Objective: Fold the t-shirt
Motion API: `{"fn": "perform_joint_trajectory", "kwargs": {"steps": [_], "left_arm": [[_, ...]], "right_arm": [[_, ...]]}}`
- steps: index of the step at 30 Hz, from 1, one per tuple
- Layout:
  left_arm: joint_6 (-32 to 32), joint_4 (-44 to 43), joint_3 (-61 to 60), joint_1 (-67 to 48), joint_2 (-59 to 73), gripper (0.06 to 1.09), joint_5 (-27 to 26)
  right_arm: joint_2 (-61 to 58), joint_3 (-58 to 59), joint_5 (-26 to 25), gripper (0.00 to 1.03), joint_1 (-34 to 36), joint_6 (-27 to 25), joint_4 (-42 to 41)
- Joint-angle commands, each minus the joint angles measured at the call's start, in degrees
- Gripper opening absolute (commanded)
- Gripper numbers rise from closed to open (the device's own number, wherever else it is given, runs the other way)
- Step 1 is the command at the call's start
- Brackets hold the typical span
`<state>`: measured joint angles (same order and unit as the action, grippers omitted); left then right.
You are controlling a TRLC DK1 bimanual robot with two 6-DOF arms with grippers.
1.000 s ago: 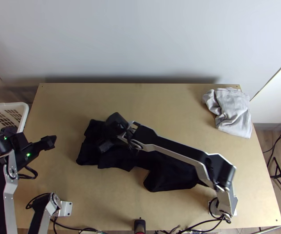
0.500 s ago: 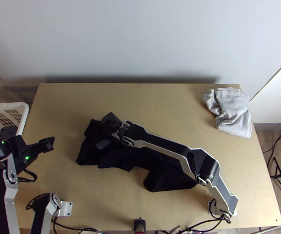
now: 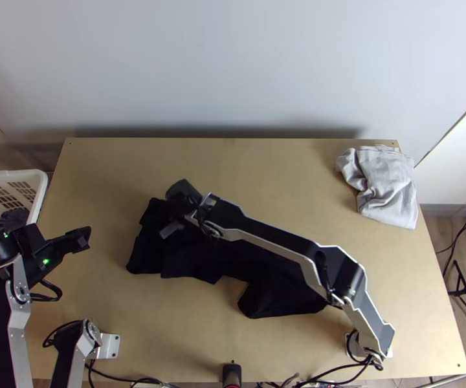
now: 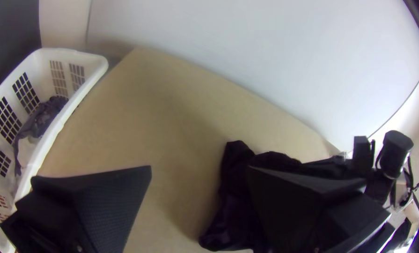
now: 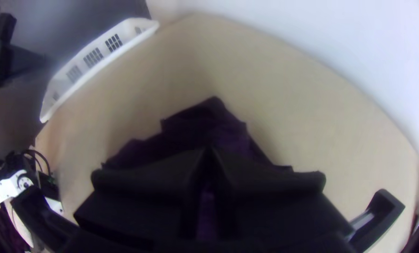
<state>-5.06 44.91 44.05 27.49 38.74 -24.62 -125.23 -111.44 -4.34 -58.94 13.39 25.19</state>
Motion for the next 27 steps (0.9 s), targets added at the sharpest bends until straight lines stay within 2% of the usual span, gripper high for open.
{"fn": "perform_joint_trajectory", "kwargs": {"steps": [1,5,11,17,20,27], "left_arm": [[0.1,-1.5,-0.2,-0.6,1.4,1.04,-0.3],[-0.5,-2.4,0.1,-2.0,2.6,1.04,-0.3],[-4.6,-5.3,0.8,-7.8,4.1,1.04,-0.3],[-8.7,-7.3,1.5,-18.3,7.5,1.04,-0.3],[-10.0,-11.8,-0.1,-24.2,9.0,1.04,1.9],[-9.9,-12.6,2.7,-25.1,12.2,1.04,2.6]], "right_arm": [[4.3,-4.3,-0.8,0.06,0.8,-0.3,-0.1],[5.6,-11.0,-1.0,0.06,1.5,0.1,0.6],[4.9,-22.3,-1.6,0.05,3.4,-0.2,1.7],[5.9,-21.7,-1.8,0.05,4.4,0.3,2.4],[6.3,-21.4,-1.9,0.05,4.6,1.3,2.9],[8.6,-22.2,-2.9,0.05,9.8,1.5,0.7]]}}
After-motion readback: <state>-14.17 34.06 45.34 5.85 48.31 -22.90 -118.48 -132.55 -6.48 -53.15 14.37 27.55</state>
